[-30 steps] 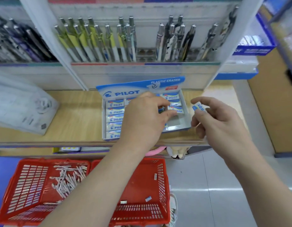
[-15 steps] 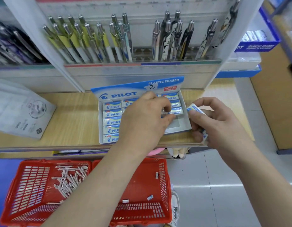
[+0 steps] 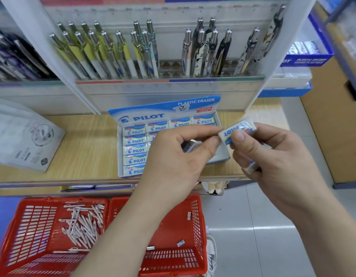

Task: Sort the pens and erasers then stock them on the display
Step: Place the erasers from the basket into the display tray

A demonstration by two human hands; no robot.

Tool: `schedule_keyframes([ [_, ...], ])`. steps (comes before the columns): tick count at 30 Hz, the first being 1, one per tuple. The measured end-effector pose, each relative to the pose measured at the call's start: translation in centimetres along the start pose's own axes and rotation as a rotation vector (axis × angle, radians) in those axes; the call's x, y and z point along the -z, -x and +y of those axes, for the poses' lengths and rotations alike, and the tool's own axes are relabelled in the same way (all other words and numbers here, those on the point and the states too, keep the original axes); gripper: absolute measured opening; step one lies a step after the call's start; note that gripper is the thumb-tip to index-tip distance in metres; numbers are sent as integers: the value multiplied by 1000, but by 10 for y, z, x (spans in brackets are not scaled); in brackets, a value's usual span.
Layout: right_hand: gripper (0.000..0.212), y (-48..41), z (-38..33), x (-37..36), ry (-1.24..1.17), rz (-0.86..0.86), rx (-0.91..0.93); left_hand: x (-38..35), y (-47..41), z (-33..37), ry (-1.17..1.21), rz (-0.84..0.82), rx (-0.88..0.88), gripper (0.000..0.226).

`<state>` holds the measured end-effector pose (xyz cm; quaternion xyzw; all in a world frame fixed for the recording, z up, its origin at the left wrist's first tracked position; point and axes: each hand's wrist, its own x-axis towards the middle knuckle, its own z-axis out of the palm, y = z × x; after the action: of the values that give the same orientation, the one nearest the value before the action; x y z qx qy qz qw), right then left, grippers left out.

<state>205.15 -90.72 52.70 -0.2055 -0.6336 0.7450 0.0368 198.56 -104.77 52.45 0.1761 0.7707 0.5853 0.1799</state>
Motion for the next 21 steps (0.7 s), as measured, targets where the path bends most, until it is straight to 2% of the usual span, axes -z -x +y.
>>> schedule_keyframes([
  [2,26,0,0,-4,-33,11,-36,2,4,-1,8,-9,-8,16],
  [5,15,2,-2,-7,-32,6,-46,3,8,-1,-16,2,-27,16],
  [8,13,2,-4,-7,68,-3,6,7,7,2,40,11,9,21],
  [11,10,2,-5,-6,184,-59,60,12,4,9,-13,-86,-34,34],
  [14,4,1,-8,-2,165,-77,23,17,1,9,75,-133,23,31],
  [18,17,-1,-10,0,131,-94,-61,19,-1,7,-25,-74,-13,22],
  [21,19,-6,-10,1,75,-23,-72,19,-4,3,-107,35,-2,19],
])
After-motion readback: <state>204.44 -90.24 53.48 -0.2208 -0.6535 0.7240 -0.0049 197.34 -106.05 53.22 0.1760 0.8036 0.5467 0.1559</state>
